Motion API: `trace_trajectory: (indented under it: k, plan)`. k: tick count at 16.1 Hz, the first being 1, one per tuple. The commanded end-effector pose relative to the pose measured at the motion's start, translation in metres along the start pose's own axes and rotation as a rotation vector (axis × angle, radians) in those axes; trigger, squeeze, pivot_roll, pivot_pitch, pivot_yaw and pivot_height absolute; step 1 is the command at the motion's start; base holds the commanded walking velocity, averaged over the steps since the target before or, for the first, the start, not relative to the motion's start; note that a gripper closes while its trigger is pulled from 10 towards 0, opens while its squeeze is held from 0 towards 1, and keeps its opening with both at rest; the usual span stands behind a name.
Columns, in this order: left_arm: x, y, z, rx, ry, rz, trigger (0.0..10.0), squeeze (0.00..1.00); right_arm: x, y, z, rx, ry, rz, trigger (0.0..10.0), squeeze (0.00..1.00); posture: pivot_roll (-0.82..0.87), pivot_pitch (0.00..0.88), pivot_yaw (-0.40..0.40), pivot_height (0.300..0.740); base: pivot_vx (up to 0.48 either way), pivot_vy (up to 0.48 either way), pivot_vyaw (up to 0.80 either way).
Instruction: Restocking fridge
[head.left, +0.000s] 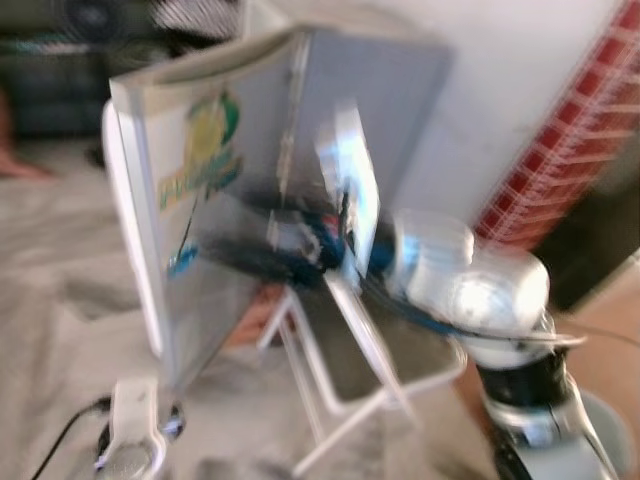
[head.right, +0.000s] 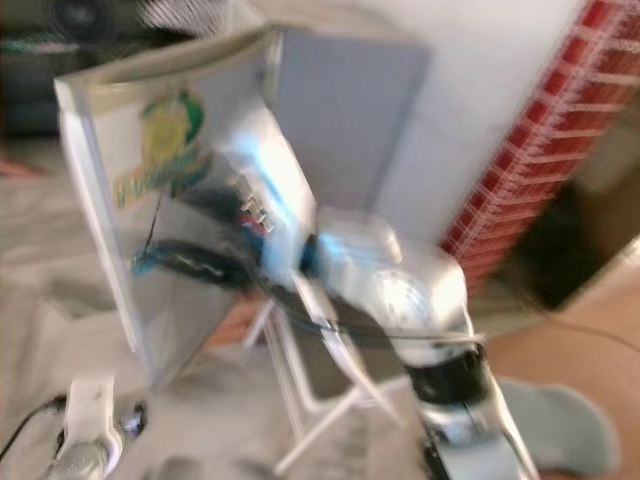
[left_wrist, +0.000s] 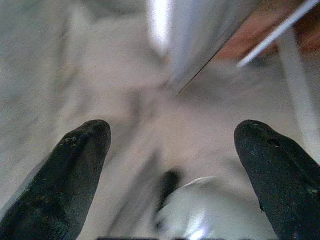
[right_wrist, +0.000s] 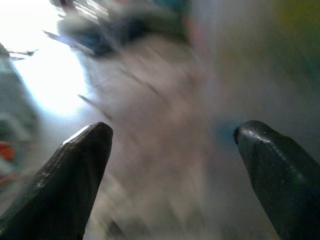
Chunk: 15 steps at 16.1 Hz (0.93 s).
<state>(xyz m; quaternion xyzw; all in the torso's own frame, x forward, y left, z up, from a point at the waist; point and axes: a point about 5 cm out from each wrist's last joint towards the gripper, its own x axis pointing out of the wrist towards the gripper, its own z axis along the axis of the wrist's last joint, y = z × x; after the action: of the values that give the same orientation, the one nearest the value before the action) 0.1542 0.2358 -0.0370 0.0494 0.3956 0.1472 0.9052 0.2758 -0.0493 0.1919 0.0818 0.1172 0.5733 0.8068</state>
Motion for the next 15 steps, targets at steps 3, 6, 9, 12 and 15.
trace_trajectory:
  k: [3,6,9,12,15]
  plan:
    - [0.008,-0.004,0.02,0.062,-0.083,-0.007,10.0,0.0,0.001,-0.008,-0.012,0.011,0.05,-0.11,10.0,0.0,0.22,0.0,-0.136,0.74,0.0,0.0,0.0]
    - [0.01,0.0,0.038,0.061,-0.169,0.039,10.0,0.0,0.002,-0.049,-0.039,-0.152,0.157,-0.475,10.0,0.0,0.23,0.0,-0.128,0.74,0.0,0.0,0.0]
    - [0.006,-0.001,0.049,0.058,-0.208,0.06,10.0,0.0,0.014,-0.054,-0.046,-0.152,0.124,-0.506,10.0,0.0,0.24,0.0,-0.139,0.74,0.0,0.0,0.0]
    - [0.001,-0.002,0.045,0.012,-0.203,0.037,10.0,0.0,0.011,-0.058,-0.053,-0.172,0.136,-0.596,10.0,0.0,0.24,0.0,-0.141,0.74,0.0,0.306,0.53]
    - [-0.002,-0.005,0.047,0.024,-0.196,0.041,10.0,0.0,0.012,-0.066,-0.057,-0.15,0.122,-0.678,10.0,0.0,0.24,0.0,-0.14,0.74,0.0,0.48,0.0]
